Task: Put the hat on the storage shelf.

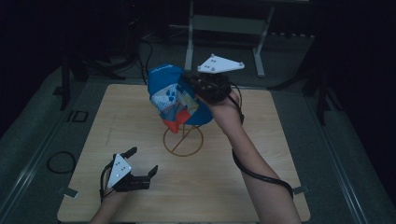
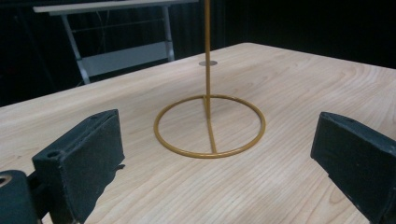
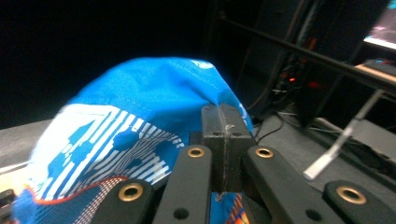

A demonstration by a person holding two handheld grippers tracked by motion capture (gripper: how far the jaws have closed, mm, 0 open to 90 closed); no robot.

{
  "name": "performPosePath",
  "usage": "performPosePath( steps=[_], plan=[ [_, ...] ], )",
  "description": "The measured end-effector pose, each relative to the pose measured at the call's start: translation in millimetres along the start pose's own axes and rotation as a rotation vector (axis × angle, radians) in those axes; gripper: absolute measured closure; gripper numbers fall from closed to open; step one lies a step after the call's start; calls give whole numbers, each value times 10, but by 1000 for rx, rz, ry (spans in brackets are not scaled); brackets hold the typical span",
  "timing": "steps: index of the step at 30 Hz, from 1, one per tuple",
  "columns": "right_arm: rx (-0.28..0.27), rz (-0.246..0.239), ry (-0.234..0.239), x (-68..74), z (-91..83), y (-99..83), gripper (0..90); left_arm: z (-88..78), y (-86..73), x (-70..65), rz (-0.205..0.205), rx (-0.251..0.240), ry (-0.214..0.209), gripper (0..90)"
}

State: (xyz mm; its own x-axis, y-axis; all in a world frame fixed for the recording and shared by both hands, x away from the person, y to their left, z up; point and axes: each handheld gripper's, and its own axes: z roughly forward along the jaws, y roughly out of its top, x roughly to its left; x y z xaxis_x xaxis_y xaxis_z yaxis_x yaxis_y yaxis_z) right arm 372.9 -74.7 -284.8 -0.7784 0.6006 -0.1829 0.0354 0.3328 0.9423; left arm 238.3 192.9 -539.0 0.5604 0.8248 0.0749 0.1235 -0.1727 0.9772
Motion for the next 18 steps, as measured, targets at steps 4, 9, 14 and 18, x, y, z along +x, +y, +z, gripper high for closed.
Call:
performPosePath(
  steps=[4, 9, 14, 18],
  plan=[
    [33, -6, 18, 35, 158, -61, 900, -9, -17, 23, -14, -3, -1, 28],
    [70, 19, 38, 4, 273, -184, 900, -10, -25, 38, -24, -3, -2, 28],
    [93, 37, 32, -35, 297, -301, 900, -2, -45, 38, -29, 1, -7, 28],
    [104, 43, 28, -94, 263, -406, 900, 2, -49, 46, -30, 2, -11, 28]
  ],
)
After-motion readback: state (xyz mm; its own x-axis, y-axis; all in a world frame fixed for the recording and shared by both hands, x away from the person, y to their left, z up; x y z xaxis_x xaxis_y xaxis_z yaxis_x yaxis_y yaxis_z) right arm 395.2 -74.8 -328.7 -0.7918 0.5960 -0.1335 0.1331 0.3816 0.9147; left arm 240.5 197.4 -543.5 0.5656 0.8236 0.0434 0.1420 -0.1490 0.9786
